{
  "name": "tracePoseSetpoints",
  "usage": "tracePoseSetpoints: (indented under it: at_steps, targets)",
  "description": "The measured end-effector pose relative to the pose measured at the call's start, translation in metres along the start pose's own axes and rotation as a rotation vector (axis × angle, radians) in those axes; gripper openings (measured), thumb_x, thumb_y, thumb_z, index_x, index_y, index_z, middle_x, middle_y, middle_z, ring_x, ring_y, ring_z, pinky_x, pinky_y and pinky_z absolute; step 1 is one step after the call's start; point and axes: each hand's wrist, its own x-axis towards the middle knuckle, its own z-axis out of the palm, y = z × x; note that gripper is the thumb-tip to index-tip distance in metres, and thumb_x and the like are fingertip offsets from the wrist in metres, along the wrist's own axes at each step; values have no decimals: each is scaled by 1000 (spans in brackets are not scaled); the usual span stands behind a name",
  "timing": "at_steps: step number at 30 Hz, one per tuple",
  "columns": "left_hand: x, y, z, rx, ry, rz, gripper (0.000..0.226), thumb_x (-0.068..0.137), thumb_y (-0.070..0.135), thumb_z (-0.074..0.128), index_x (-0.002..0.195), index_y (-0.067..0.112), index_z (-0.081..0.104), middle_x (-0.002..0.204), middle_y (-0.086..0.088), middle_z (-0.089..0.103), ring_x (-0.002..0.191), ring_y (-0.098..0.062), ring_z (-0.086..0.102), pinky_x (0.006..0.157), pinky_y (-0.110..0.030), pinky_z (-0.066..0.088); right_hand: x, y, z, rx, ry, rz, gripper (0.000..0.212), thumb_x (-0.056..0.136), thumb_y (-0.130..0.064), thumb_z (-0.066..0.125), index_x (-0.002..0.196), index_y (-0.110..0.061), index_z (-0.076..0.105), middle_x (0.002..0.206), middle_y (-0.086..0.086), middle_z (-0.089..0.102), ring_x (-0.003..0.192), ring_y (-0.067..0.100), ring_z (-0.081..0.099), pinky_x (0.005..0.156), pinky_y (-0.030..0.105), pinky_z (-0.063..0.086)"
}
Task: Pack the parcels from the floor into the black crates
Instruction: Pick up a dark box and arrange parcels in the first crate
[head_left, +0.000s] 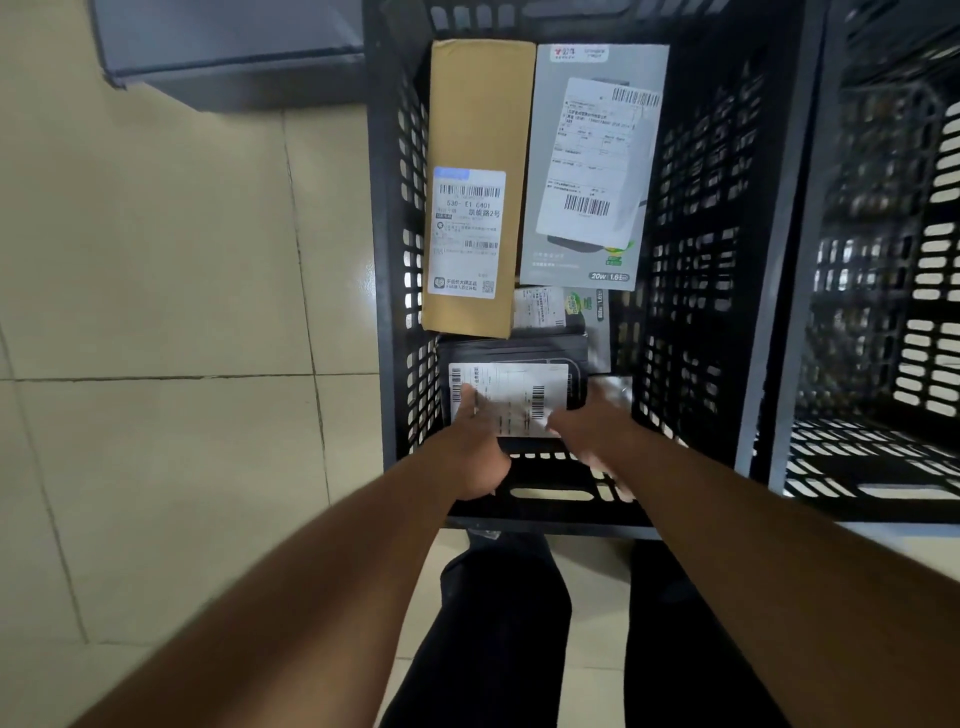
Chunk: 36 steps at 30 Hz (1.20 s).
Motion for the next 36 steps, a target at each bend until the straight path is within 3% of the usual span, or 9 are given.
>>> tracePoseSetpoints:
  at_steps: [2, 5, 10, 17, 21, 23, 26, 32, 36]
  targets:
    - [-7, 3, -4, -15, 33, 15, 85, 99, 15, 58, 164, 15, 2, 171, -2, -3, 134, -24, 49, 99, -33, 51, -11, -1, 2, -50, 16, -27, 75, 94, -29, 56, 158, -22, 15, 142, 17, 49, 90, 22, 58, 69, 32, 50]
    - [-25, 14, -6, -43, 97, -12, 75, 99, 25, 58, 161, 15, 16, 162, -9, 27, 134, -27, 49, 111, -46, 45, -32, 5, -1, -75, 15, -19, 82, 92, -34, 56, 158, -25, 7, 139, 16, 51, 98, 26, 60, 83, 38, 54]
    - [-61, 36, -4, -176, 197, -42, 70, 97, 28, 54, 160, 25, 23, 158, -4, 38, 113, -22, 62, 86, -36, 54, -70, 17, -20, -43, 4, -21, 77, 89, -30, 55, 154, -29, 15, 108, 10, 53, 82, 20, 56, 62, 29, 46]
    - [-84, 60, -1, -271, 272, -47, 71, 98, 27, 56, 160, 29, 22, 163, 0, 33, 118, -24, 62, 91, -39, 56, -86, 19, -61, -6, 51, -110, 57, 95, -32, 54, 147, -21, 34, 107, 6, 54, 74, 9, 52, 60, 22, 40]
    - [-73, 65, -9, -269, 421, -20, 68, 98, 29, 61, 158, 25, 29, 158, 1, 37, 123, -23, 60, 94, -33, 54, -73, 3, -87, 46, 142, -176, 54, 97, -33, 54, 147, -21, 39, 119, 9, 59, 103, 23, 60, 77, 26, 40]
    - [-65, 66, -22, -253, 553, 37, 63, 97, 28, 62, 154, 25, 35, 154, 1, 41, 124, -21, 58, 94, -28, 49, -63, -14, -99, 68, 207, -210, 55, 97, -35, 54, 148, -21, 37, 130, 10, 59, 113, 26, 60, 85, 30, 46]
    - [-51, 64, -50, -271, 680, 111, 62, 96, 24, 59, 154, 25, 36, 156, 3, 39, 122, -22, 58, 96, -38, 57, -47, -47, -115, 100, 250, -232, 67, 99, -41, 49, 157, -28, 18, 144, 8, 51, 97, 9, 57, 81, 25, 48]
    - [-21, 46, -83, -222, 576, 37, 80, 98, 29, 57, 163, 25, 11, 172, 0, 4, 153, -26, 25, 117, -34, 33, -9, -101, -131, 185, 279, -236, 67, 95, -36, 53, 156, -28, 25, 150, 7, 47, 118, 30, 59, 102, 47, 49]
    - [-14, 39, -80, -236, 479, 40, 82, 93, 28, 60, 162, 22, 16, 168, 0, 15, 141, -27, 41, 107, -42, 50, 8, -112, -122, 366, 220, -265, 47, 95, -26, 58, 141, -22, 47, 127, 4, 63, 109, 26, 64, 99, 45, 52]
